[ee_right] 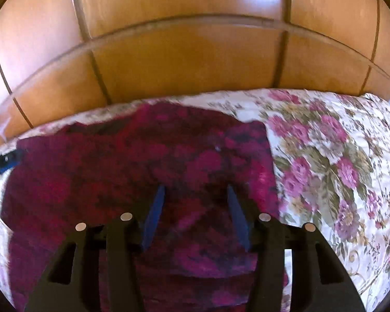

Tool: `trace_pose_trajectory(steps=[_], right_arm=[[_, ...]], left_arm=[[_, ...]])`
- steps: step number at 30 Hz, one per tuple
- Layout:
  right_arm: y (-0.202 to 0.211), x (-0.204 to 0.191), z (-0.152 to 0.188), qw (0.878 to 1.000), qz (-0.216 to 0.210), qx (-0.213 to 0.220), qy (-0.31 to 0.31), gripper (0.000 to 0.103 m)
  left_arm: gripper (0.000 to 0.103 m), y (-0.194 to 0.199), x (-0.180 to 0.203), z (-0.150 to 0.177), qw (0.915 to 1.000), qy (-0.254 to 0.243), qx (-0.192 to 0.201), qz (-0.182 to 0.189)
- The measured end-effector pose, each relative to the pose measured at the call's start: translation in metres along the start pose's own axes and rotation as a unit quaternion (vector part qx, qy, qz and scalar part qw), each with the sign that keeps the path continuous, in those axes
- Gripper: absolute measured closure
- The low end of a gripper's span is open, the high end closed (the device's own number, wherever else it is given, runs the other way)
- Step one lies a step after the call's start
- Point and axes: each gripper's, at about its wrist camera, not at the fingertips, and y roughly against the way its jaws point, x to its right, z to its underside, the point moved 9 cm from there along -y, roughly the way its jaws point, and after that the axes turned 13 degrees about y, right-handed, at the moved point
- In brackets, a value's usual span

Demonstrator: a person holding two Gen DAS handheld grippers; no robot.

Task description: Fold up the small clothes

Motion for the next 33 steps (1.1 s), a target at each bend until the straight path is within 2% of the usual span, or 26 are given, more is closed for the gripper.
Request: trace_pose_trajectory(steps=[2,6,8,13,16,22,28,33], right_arm=[[0.001,-0.002,0.004,1.0,0.01,0.014,0.013,0.055],[0.0,-0.009,0.006,0.998,0.042,0.029,0.028,0.054],[0.001,-0.011,0.008,0.997,0.052,0.034,0.036,0.054],[0.001,-0.009,0.009,0.998,0.046,0.04,0.031,0.053],[0.002,-0.009,0.008,0.998,0.044,0.045,0.03,0.053],[0.005,-0.009,0.008,0.997,0.047,0.05,0.032,0.051],[0.005,-0.009,0.008,0.997,0.048,0.051,0.033,0.05],[0.005,-0.009,0.008,0.997,0.047,0.051,0.033,0.05]], left_arm=[[0.053,-0.013,-0.007,0.008,0.9998,-0.002,-0.002,-0.018],[0.053,-0.008,-0.011,0.018,0.9988,-0.002,0.038,-0.03],[0.053,-0.002,-0.016,0.019,0.9982,0.009,0.048,-0.034],[0.051,0.033,-0.012,0.018,0.9923,0.01,0.085,-0.089],[0.051,0.056,-0.008,0.026,0.9911,0.012,0.1,-0.087],[0.051,0.083,0.013,0.044,0.9888,-0.02,0.128,-0.075],[0.051,0.084,0.026,0.054,0.9868,-0.05,0.137,-0.07],[0.051,0.077,0.024,0.057,0.9868,-0.053,0.134,-0.075]])
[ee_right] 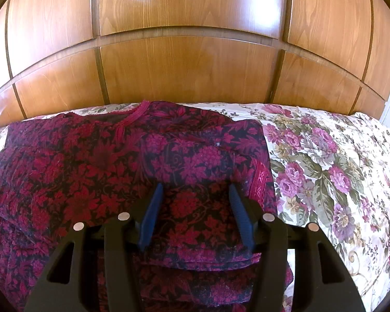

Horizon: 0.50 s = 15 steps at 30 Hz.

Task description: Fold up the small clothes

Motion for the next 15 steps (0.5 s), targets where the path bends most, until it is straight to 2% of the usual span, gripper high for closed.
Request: trace_pose_trajectory(steps=[10,15], right_arm=[[-0.001,0.0,0.0,1.0,-0.004,0.001,-0.004,0.049],[-0.002,-0.001,0.0,1.0,-0.001,0.0,-0.002,0.049]], left_arm=[[0.049,-0.042,-0.018,0.024,0.9988,0.011,-0.045,-0.015],[0.048,-0.046,-0.019,0.025,0.9989,0.013,-0.04,-0.018]])
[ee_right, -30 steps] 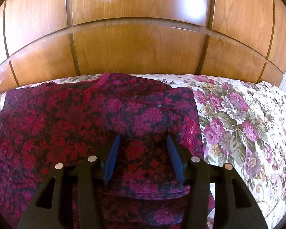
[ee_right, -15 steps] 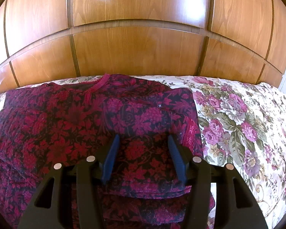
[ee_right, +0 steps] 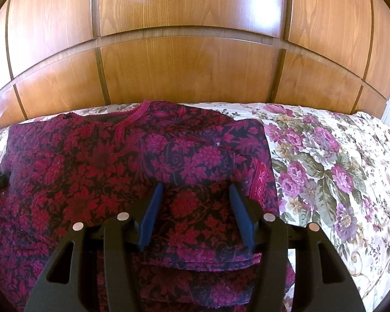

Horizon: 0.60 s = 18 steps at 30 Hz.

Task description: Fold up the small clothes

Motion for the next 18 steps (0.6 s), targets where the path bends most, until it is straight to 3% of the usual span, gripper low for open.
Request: trace_pose_trajectory(steps=[3,5,6,7,11,18], right_arm=[[0.001,0.0,-0.001,1.0,0.002,-0.003,0.001,0.048],[0.007,0.0,-0.004,1.0,-0.005,-0.007,-0.004,0.031],[0.012,-0.001,-0.004,1.0,-0.015,-0.009,-0.01,0.007],[0.018,-0.002,-0.004,1.0,-0.02,-0.009,-0.014,0.002],[0.041,-0.007,0.014,0.999,-0.029,-0.014,-0.018,0.002],[0.072,0.002,0.079,0.995,-0.055,-0.069,-0.038,0.002]], left_arm=[[0.044,0.017,-0.004,0.0,0.9999,0.016,0.0,0.003],[0.035,0.034,-0.008,0.004,0.9998,0.021,0.005,-0.001],[0.035,0.042,-0.011,0.008,0.9996,0.026,0.007,-0.001],[0.035,0.053,-0.016,0.016,0.9995,0.03,0.005,0.002],[0.035,0.077,-0.03,0.043,0.9997,0.025,-0.003,-0.009],[0.035,0.117,-0.049,0.081,0.9994,0.032,-0.012,-0.005]])
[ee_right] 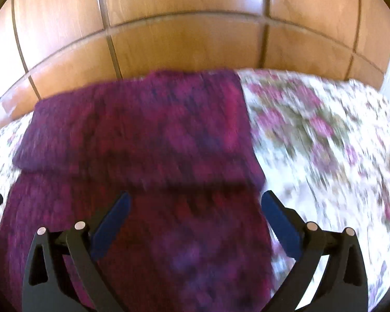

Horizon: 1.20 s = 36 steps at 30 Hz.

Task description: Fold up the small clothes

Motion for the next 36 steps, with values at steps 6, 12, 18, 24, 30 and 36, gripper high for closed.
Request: trace_pose_trajectory(steps=[6,12,18,24,30,36], right_arm=[[0.02,0.015,0.057,0.998,-0.033,-0.039,-0.04,0.002],[0.045,0.009,0.095,0.997,-0.056,-0.047,-0.031,0.002],[0.067,-0.001,0.125,0.996,-0.076,-0.052,-0.019,0.004],[0.089,-0.012,0.151,0.992,-0.101,-0.072,0.0,0.021],[0.109,-0.02,0.188,0.978,-0.165,-0.122,-0.028,0.048],[0.113,-0.032,0.216,0.965,-0.202,-0.159,-0.046,0.066]], left_arm=[[0.035,0.024,-0.009,0.021,0.9999,-0.009,0.0,0.009],[0.035,0.036,-0.018,0.04,0.9999,-0.011,-0.006,0.009],[0.035,0.044,-0.029,0.064,0.9996,-0.013,-0.024,0.007],[0.035,0.055,-0.046,0.094,0.9984,-0.004,-0.056,0.009],[0.046,0.09,-0.06,0.136,0.9941,-0.028,-0.096,0.042],[0.07,0.099,-0.053,0.167,0.9764,-0.053,-0.174,0.116]])
